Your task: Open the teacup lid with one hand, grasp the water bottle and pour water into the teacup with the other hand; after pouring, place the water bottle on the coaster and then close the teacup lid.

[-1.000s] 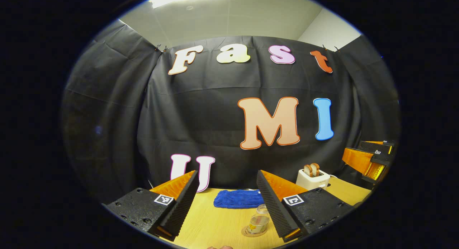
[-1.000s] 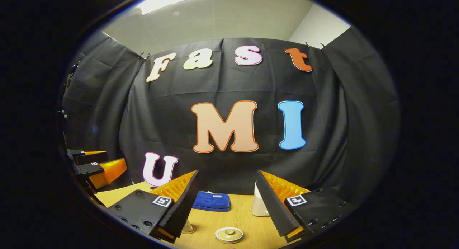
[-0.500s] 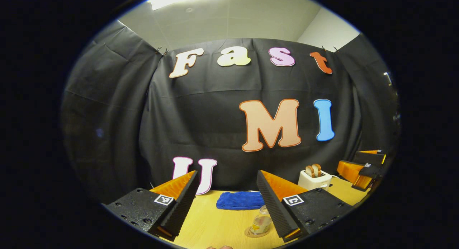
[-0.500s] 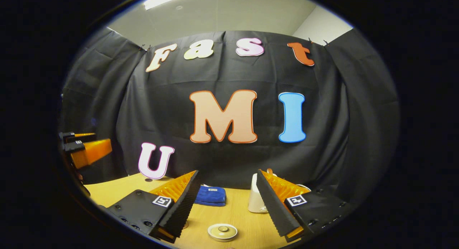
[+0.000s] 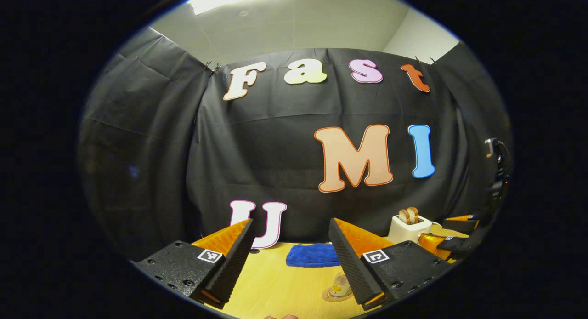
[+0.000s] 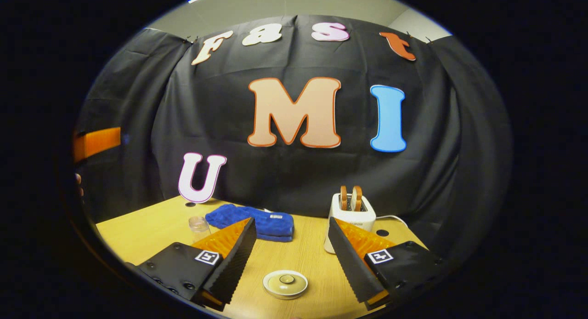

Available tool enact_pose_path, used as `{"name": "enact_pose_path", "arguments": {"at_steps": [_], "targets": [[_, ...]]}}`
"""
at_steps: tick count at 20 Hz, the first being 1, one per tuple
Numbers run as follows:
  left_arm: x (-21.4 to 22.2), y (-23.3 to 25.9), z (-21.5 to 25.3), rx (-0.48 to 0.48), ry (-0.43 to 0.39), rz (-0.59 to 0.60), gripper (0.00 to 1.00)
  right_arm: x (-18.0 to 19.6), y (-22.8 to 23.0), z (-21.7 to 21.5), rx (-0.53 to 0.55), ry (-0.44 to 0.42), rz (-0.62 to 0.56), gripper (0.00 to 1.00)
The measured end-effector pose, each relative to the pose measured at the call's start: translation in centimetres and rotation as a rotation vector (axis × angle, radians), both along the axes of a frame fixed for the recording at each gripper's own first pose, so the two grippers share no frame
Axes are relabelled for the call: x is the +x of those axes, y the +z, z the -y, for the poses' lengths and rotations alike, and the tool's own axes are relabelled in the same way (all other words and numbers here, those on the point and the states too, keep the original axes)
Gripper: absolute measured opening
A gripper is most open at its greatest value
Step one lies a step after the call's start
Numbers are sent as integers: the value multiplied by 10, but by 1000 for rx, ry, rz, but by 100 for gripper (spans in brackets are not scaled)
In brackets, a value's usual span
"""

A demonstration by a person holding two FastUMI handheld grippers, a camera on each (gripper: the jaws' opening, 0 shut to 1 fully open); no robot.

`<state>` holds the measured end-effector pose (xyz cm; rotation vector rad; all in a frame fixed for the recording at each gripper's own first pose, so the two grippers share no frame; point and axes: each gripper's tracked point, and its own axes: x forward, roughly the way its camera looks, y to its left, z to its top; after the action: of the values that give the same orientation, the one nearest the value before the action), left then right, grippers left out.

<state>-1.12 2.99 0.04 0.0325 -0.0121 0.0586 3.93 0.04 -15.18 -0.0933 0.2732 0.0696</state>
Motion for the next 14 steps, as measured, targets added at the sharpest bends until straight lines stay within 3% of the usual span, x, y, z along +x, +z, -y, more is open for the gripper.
{"name": "enact_pose_path", "arguments": {"at_steps": [14], "targets": [[-6, -12, -19, 48, 50, -44, 94, 8, -121, 1, -38, 23, -251, 100]]}}
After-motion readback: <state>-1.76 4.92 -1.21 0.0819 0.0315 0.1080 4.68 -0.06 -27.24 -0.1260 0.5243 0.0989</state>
